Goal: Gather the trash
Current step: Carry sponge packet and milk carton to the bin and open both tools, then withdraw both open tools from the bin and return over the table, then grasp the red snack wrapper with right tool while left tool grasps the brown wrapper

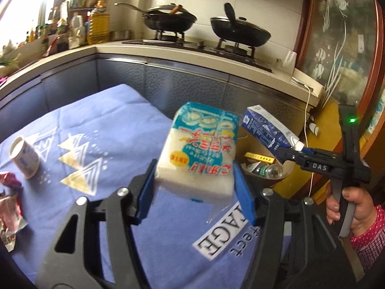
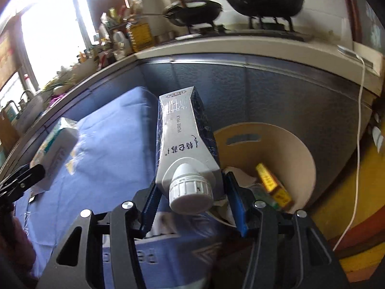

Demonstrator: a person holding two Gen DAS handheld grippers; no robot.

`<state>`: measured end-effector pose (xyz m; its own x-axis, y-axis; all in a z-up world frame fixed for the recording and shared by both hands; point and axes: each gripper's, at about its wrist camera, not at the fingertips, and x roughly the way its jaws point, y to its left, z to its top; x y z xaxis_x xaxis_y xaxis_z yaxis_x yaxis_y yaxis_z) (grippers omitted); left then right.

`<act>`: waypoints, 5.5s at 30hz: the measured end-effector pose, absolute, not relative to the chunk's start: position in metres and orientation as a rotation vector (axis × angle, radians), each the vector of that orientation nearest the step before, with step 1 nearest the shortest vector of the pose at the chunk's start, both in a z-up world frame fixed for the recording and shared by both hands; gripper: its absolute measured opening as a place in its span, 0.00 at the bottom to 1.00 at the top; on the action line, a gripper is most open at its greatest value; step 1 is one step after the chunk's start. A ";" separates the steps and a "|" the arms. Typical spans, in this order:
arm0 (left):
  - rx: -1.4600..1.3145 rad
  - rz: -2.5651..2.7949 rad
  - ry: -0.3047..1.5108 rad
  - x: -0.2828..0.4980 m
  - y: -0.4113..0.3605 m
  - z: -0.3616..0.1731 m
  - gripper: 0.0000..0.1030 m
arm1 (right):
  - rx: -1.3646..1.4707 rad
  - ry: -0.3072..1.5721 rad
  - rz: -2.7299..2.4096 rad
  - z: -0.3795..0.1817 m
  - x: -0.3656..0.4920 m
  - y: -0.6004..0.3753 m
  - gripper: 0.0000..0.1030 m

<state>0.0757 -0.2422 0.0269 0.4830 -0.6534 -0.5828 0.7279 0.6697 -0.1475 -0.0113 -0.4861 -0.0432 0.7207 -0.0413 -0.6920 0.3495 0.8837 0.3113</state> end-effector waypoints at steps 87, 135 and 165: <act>0.138 -0.592 0.683 0.073 -0.206 0.013 0.94 | 0.587 0.512 -0.262 -0.023 -0.046 -0.402 0.68; -0.206 -0.085 0.838 0.148 0.124 -0.031 0.86 | 0.494 0.957 0.552 -0.045 0.166 -0.143 0.49; -0.273 -0.279 0.914 0.224 0.121 -0.041 0.83 | 0.634 0.941 0.470 -0.063 0.110 -0.204 0.08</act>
